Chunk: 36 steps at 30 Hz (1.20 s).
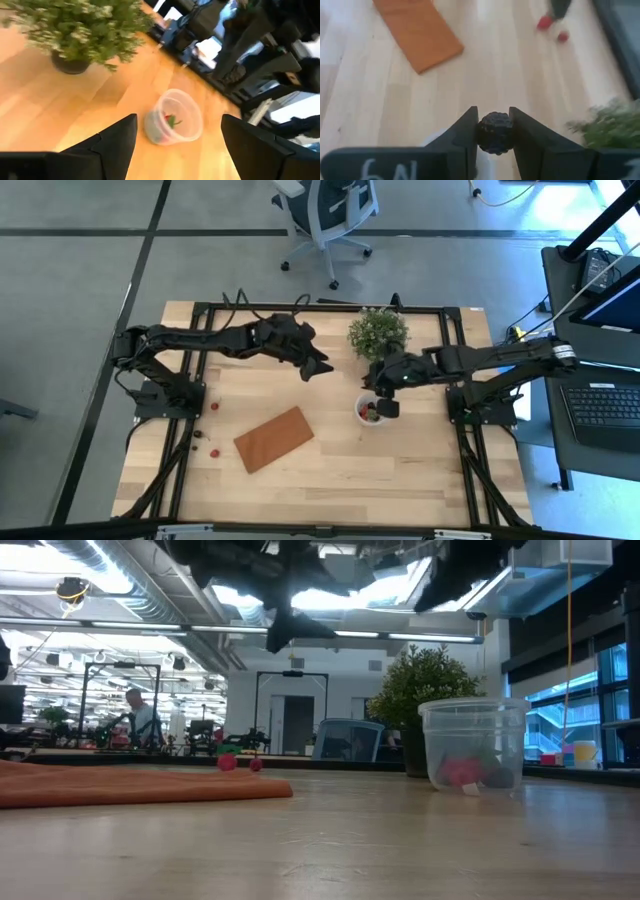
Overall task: Pick and placing Produce into tupperware
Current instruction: Put the blackberry into the transparent container
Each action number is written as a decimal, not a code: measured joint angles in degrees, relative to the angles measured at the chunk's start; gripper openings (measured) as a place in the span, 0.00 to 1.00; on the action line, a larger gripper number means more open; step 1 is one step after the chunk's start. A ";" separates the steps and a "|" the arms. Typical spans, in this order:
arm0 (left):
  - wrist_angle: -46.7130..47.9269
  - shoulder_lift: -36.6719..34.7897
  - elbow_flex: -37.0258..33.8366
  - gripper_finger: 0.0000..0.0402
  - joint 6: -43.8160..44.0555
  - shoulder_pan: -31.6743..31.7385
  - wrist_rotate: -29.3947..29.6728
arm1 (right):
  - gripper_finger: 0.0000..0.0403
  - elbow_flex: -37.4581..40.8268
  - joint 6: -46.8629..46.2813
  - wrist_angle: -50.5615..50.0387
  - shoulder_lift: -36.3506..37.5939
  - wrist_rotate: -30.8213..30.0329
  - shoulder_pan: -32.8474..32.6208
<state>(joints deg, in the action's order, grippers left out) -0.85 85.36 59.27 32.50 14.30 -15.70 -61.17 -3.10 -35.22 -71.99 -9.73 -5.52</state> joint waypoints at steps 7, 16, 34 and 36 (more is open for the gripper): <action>2.95 0.04 -0.04 0.70 -5.12 1.21 0.21 | 0.25 0.00 -2.91 -2.20 -8.71 0.87 0.00; 10.73 0.09 -0.07 0.70 -6.16 2.34 1.27 | 0.24 -0.02 -3.36 -5.13 -17.53 4.91 -0.31; 22.18 0.11 -0.15 0.70 -13.53 3.41 8.84 | 0.28 -0.04 -2.78 -5.34 -23.82 6.44 -0.72; 24.71 0.11 -0.15 0.70 -13.65 3.89 10.04 | 0.30 -0.04 -2.81 -5.44 -23.82 6.45 -0.72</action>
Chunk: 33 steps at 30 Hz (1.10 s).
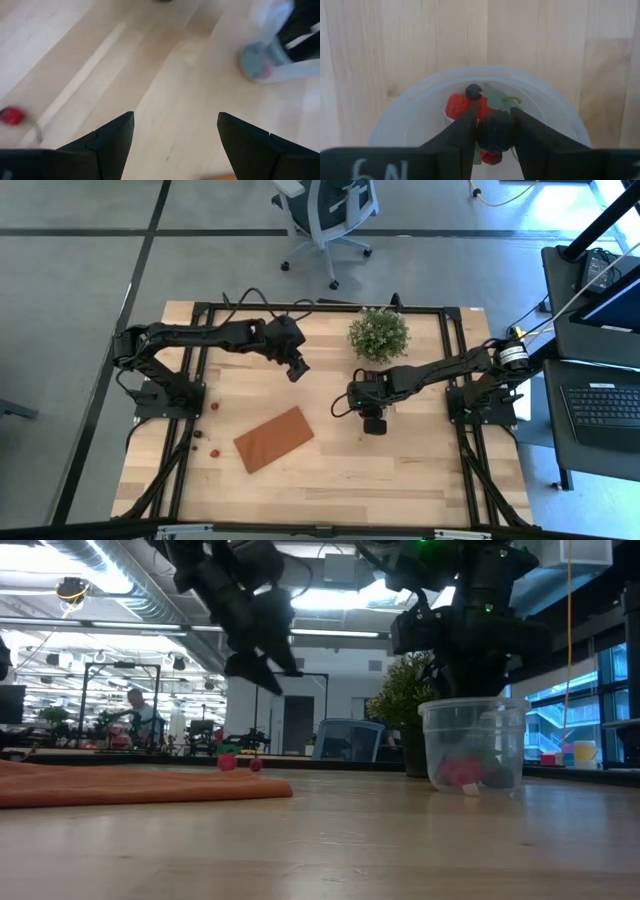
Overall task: Pick and placing Produce into tupperware
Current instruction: Put the blackberry into the transparent container
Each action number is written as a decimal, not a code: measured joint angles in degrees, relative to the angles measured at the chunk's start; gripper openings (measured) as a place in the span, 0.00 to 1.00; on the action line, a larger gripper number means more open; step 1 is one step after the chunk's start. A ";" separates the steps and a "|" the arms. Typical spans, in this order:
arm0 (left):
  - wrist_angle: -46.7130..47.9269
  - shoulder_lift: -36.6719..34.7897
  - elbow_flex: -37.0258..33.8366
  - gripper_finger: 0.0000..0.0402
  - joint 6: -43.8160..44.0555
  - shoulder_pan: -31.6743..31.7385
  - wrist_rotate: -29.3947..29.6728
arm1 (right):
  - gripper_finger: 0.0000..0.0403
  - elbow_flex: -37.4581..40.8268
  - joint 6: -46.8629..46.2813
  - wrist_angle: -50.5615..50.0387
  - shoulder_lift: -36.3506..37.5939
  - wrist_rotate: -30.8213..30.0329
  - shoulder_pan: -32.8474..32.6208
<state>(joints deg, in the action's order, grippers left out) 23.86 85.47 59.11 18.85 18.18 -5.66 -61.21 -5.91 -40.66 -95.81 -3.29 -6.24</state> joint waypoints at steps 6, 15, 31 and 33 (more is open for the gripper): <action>4.33 0.00 0.00 0.70 0.04 2.17 0.21 | 0.31 0.00 -0.02 0.02 0.00 0.01 0.00; 9.08 0.02 0.00 0.70 0.35 7.14 0.34 | 0.31 0.00 -0.04 0.02 0.00 0.00 0.00; 10.21 0.02 0.00 0.70 0.01 12.30 0.31 | 0.34 0.00 -1.09 -0.15 0.00 -0.02 0.01; 10.21 0.02 0.00 0.70 0.00 12.60 0.30 | 0.37 0.00 -1.07 -0.15 0.00 -0.02 0.02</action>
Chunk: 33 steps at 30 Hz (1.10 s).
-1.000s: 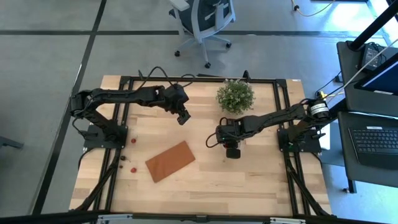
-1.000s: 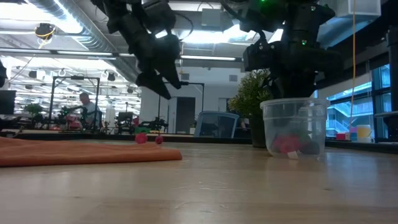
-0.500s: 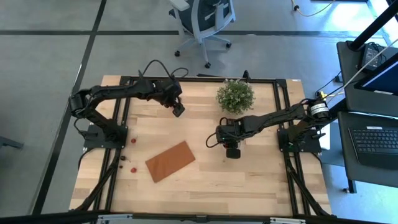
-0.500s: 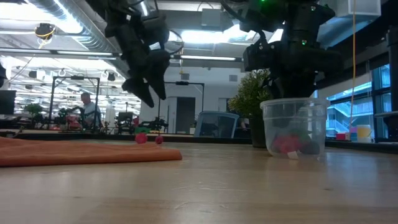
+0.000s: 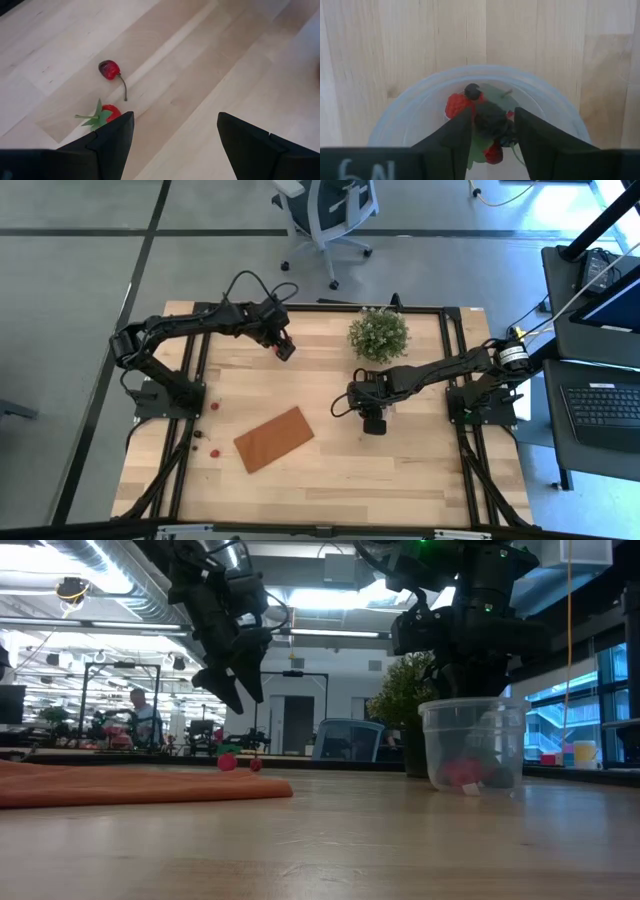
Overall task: Pick and placing Produce into tupperware
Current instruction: Put the blackberry into the transparent container, then put the red strawberry into the transparent container
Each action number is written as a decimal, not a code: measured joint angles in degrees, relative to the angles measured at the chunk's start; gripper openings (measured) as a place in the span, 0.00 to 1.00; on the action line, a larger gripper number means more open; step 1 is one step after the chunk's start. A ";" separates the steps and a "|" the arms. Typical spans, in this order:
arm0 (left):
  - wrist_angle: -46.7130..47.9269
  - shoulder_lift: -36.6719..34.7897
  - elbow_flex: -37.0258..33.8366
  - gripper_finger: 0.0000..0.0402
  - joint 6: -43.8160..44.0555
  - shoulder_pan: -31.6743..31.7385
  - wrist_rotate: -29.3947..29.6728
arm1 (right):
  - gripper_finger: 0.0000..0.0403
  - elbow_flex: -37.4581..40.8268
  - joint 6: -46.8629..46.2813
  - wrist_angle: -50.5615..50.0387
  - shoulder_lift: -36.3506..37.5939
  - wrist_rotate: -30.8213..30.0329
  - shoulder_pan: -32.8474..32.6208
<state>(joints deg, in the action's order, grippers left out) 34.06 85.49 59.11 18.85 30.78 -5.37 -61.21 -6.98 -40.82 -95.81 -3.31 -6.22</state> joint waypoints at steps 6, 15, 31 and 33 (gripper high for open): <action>0.00 0.00 0.00 0.70 -2.48 0.24 0.00 | 0.48 -0.04 -0.07 -1.11 0.00 0.00 -0.02; 1.91 0.00 0.00 0.70 -1.89 0.54 1.30 | 0.53 -2.87 -0.72 -4.53 8.62 -0.29 0.83; 4.78 5.52 0.00 0.70 17.68 2.21 10.63 | 0.53 -4.11 -3.28 -3.55 21.99 -13.62 4.16; 4.44 7.73 0.00 0.70 18.42 2.23 10.64 | 0.53 -4.11 -3.26 -3.52 22.02 -13.62 4.55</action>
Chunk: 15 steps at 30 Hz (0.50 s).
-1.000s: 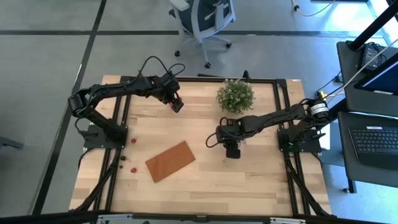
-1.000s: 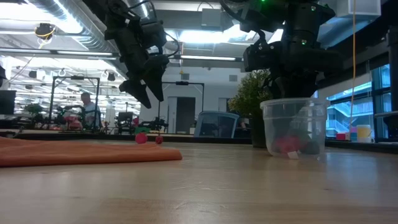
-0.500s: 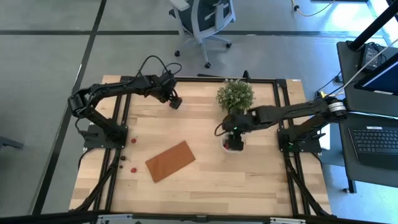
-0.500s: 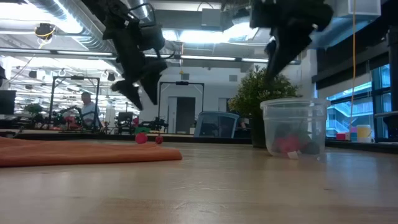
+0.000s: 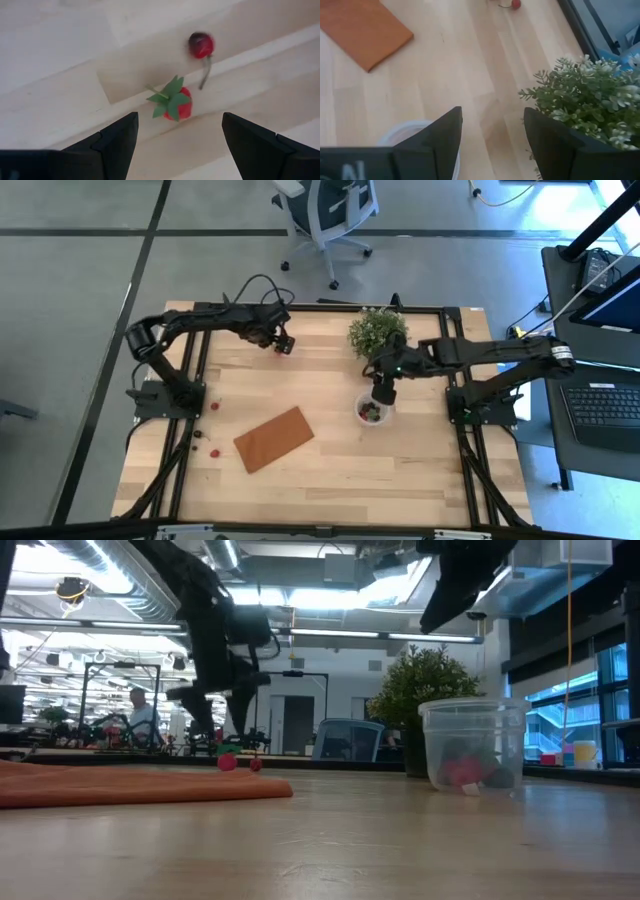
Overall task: Pick and placing Produce into tupperware
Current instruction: Put the red strawberry into the transparent container
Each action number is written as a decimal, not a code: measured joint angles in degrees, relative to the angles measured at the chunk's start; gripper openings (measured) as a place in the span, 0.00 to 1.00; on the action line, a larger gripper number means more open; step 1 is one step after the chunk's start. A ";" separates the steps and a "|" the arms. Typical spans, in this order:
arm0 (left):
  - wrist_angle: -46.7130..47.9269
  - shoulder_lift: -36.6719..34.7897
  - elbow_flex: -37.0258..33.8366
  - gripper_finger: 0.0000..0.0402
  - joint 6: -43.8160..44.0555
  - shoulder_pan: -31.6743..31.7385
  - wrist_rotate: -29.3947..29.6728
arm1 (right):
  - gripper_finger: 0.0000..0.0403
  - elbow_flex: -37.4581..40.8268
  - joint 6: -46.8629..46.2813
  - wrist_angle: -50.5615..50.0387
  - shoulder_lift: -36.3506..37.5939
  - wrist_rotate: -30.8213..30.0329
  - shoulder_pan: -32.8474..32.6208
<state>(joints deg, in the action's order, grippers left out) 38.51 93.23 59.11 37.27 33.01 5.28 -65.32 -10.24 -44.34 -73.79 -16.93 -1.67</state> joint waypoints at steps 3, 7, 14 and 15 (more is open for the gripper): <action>-1.61 2.68 0.00 0.70 0.11 -0.02 -0.02 | 0.53 0.00 -0.02 -0.02 0.04 0.00 0.28; -4.12 5.96 0.00 0.70 0.22 0.01 -0.30 | 0.53 0.00 -0.02 -0.02 0.04 0.02 0.35; -4.53 10.26 0.23 0.70 1.38 0.22 -1.93 | 0.53 0.02 -0.02 -0.06 0.04 0.02 0.35; -4.53 10.48 0.28 0.70 1.38 0.20 -1.72 | 0.53 0.02 -0.02 -0.07 0.04 0.02 0.35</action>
<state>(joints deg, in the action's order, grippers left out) 33.98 103.71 59.40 38.65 33.21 3.56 -65.30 -10.26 -44.40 -73.76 -16.91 -1.32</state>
